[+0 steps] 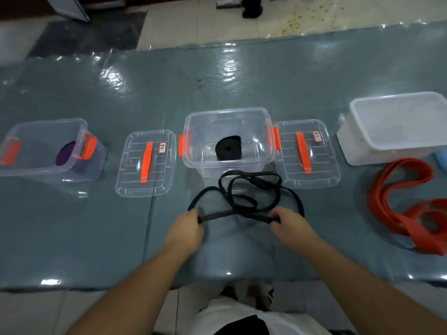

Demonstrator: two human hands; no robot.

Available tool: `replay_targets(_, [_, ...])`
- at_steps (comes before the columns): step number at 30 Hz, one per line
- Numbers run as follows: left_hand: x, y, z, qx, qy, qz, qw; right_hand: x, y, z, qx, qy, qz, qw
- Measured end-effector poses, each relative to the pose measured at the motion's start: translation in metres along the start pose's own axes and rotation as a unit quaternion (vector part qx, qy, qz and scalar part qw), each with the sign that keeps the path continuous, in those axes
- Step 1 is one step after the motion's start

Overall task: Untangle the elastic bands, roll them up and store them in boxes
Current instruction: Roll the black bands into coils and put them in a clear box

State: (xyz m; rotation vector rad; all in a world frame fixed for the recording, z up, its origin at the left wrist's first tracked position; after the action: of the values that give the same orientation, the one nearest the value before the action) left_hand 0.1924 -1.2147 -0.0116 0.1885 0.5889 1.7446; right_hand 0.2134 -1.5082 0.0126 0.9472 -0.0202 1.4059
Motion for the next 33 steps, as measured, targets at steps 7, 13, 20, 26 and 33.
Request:
replay_targets(7, [0.048,0.024,0.058,-0.111,0.074,0.119,0.984,0.080,0.035,0.095,-0.038,-0.102,0.113,0.988])
replay_targets(13, [0.037,0.033,0.101,-0.127,0.134,0.110,0.977,0.174,0.085,0.161,-0.082,-0.116,0.272,0.952])
replay_targets(20, [-0.066,0.056,0.210,-0.168,0.402,-0.120,0.892,0.260,0.134,0.221,-0.132,-0.175,0.354,0.909])
replay_targets(26, [-0.125,0.122,0.347,-0.205,0.546,-0.306,0.752,0.305,0.151,0.257,-0.187,-0.201,0.374,0.886])
replay_targets(33, [-0.142,0.154,0.420,-0.201,0.538,-0.379,0.725,0.332,0.179,0.286,-0.200,-0.283,0.404,0.847])
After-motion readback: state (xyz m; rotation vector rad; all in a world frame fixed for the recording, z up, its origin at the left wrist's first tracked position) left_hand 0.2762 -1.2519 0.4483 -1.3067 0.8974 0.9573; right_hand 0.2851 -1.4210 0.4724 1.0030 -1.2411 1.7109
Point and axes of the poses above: each hand's wrist, its own y-axis away from the middle knuckle, its own z-axis out of the back of the hand, x = y × z, the point moved 10 cm from there along -y, towards the middle knuckle, and after that the axes turned 3 degrees about -y, right-handed, at the moved point
